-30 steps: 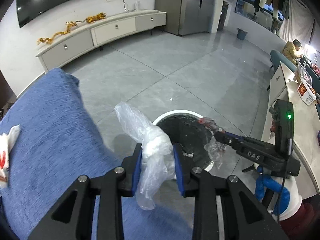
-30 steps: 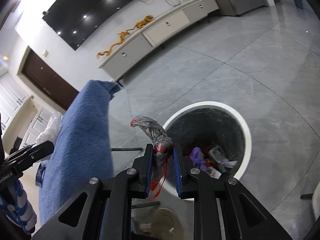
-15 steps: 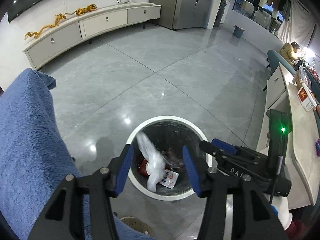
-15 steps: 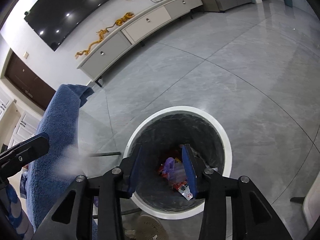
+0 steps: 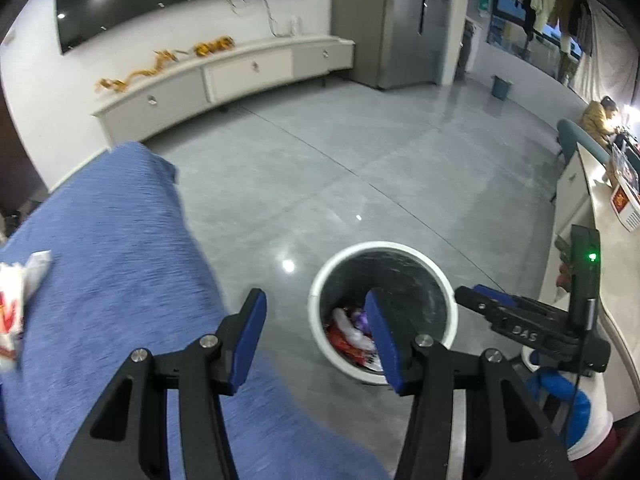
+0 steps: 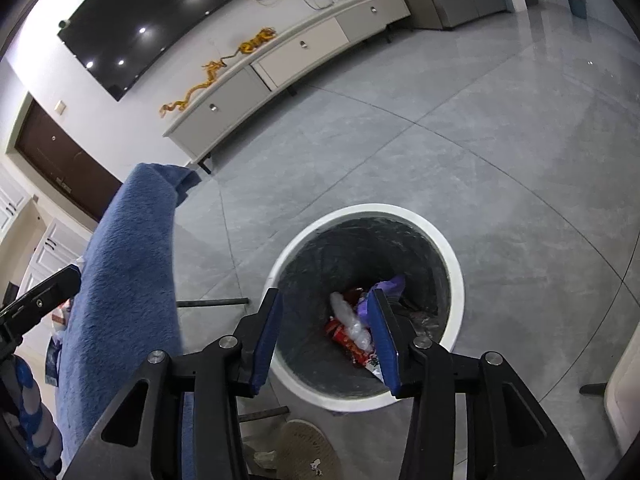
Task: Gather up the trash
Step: 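Move both open grippers back to the trash on the rug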
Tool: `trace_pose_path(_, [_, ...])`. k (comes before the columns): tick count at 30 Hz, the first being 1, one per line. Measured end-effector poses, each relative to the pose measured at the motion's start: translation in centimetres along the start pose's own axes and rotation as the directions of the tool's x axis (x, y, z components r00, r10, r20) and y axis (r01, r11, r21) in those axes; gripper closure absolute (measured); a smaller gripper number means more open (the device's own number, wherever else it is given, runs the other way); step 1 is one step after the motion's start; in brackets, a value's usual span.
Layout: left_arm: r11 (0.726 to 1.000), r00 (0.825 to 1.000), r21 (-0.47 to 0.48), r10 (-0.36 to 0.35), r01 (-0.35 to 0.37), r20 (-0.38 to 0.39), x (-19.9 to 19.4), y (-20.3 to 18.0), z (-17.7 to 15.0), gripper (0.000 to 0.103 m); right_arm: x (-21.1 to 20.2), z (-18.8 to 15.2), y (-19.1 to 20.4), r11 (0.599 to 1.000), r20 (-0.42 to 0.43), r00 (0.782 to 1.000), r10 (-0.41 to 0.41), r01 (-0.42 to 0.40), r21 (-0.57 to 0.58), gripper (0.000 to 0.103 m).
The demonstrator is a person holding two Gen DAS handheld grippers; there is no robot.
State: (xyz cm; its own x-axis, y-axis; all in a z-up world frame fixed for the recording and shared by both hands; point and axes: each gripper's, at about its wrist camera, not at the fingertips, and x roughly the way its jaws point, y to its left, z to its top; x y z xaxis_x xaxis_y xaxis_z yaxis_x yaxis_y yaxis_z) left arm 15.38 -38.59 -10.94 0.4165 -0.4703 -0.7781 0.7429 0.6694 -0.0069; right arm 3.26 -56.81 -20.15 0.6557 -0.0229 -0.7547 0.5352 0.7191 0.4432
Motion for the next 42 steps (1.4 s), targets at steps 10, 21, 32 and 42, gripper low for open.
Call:
trace_pose_path(10, [0.99,0.982,-0.044,0.14,-0.135,0.129,-7.8,3.8,-4.4,0.053,-3.7,-1.4,5.6,0.994,0.035,0.998,0.042,-0.038,-0.098,0.055])
trace_pose_path(21, [0.959,0.927,-0.186,0.258,-0.213,0.27,-16.1,8.8,-8.1,0.043,-8.3,-2.6,15.4,0.953,0.082,0.988,0.129,-0.101,-0.285,0.05])
trace_pose_path(32, [0.926,0.883,-0.305,0.324,-0.223,0.338,-22.0,13.7,-12.0,0.032,-11.5,-4.8,23.5,0.895,0.073,0.981,0.18,-0.133,-0.426,0.047])
trace_pose_path(42, [0.868,0.837,-0.416,0.425,-0.27,0.344,-27.0,20.0,-18.4,0.025,-12.8,-8.0,30.2,0.835,0.026,0.975,0.223,-0.177,-0.521,0.046])
